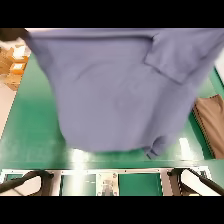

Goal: Fold the shirts.

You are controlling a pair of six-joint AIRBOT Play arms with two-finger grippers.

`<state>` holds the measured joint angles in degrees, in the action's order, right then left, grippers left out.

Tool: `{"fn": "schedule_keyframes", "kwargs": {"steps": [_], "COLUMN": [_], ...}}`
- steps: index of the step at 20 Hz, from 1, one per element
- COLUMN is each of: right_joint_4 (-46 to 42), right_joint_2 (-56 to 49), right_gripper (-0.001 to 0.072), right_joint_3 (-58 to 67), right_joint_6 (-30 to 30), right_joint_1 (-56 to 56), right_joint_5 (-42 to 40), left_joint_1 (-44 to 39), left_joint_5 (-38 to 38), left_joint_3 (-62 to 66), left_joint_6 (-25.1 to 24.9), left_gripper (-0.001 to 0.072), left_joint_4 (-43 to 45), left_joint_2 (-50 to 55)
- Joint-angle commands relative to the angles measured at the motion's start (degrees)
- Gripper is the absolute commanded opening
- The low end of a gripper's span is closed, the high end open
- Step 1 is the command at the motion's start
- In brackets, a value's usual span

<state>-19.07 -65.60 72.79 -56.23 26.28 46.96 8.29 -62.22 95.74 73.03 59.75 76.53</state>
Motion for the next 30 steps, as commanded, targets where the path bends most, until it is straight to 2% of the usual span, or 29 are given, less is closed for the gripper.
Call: {"fn": "schedule_keyframes", "kwargs": {"steps": [1, 6, 8, 10, 13, 18, 25, 30], "right_joint_4": [1.05, 9.94, 11.15, 10.75, 5.14, -10.69, -23.15, -24.65], "right_joint_2": [-16.33, -36.46, -40.44, -41.22, -41.16, -41.16, -41.18, -41.18], "right_gripper": [0.0015, 0.0015, 0.0015, 0.0016, 0.0015, 0.0015, 0.0015, 0.0015], "right_joint_3": [-2.32, 3.89, 8.13, 11.30, 14.32, 14.01, 13.77, 13.84], "right_joint_6": [1.46, 1.20, 1.03, 1.03, -1.22, -6.05, -9.35, -10.08], "right_joint_1": [-6.05, -7.26, -7.19, -6.78, -4.61, -2.01, -3.54, -3.54], "right_joint_5": [-6.84, -8.35, -6.82, -4.04, 4.37, 15.26, 15.65, 14.12], "left_joint_1": [-0.09, -0.09, -0.09, -0.07, -0.09, -0.52, -5.88, -6.16], "left_joint_5": [3.45, 10.32, 11.76, 9.99, 2.21, -10.36, -13.44, -17.33], "left_joint_3": [-1.70, -1.68, -0.87, 0.96, 1.25, -0.92, -9.73, -10.14], "left_joint_6": [-5.64, -5.55, -5.62, -5.60, -3.50, 6.62, 12.50, 15.19], "left_gripper": [0.0024, 0.0023, 0.0024, 0.0023, 0.0023, 0.0023, 0.0023, 0.0024], "left_joint_4": [-9.07, -9.64, -10.32, -10.25, -8.24, -1.11, 1.84, 2.40], "left_joint_2": [15.91, 26.43, 26.69, 26.69, 26.75, 26.75, 26.75, 26.73]}}
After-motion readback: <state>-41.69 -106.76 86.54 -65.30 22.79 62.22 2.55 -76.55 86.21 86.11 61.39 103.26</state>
